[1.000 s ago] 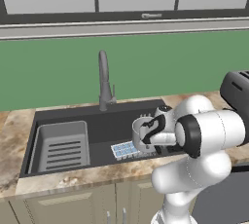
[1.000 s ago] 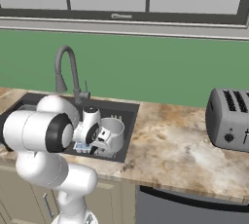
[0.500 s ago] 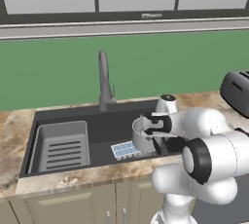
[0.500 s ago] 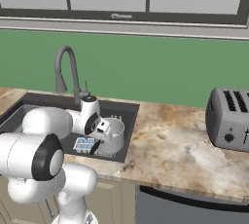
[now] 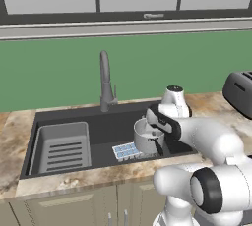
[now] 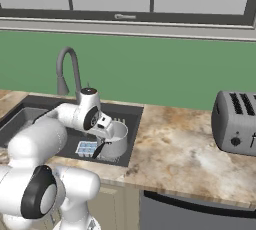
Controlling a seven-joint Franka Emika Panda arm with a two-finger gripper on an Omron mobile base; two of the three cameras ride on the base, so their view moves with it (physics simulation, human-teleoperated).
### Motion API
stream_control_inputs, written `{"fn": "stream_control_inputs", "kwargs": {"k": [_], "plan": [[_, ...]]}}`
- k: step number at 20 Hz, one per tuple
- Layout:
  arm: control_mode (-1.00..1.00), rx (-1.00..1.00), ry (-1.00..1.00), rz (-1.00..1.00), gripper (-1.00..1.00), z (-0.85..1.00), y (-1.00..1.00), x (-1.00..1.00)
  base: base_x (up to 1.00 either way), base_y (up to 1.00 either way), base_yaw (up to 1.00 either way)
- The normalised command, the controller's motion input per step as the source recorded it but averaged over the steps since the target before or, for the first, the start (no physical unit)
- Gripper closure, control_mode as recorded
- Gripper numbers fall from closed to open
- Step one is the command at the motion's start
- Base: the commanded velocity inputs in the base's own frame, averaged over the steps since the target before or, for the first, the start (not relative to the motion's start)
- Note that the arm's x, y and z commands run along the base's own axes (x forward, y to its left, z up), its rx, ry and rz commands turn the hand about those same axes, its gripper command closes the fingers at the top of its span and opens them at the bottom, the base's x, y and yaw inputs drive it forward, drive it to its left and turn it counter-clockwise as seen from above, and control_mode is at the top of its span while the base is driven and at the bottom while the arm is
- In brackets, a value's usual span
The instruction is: Pick the bowl and saucepan and place them in the sink. Then turn on the water.
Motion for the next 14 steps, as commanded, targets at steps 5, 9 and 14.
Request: {"fn": "stream_control_inputs", "kwargs": {"k": [5, 9, 14], "plan": [[-1.0, 0.0, 0.0, 0.0, -1.0, 0.5, 0.0, -0.25, 0.0, 0.0, 0.0], [-1.0, 0.0, 0.0, 0.0, -1.0, 0.48, 0.0, -0.22, 0.0, 0.0, 0.0], [-1.0, 0.0, 0.0, 0.0, -1.0, 0.42, 0.03, -0.14, 0.0, 0.0, 0.0]]}}
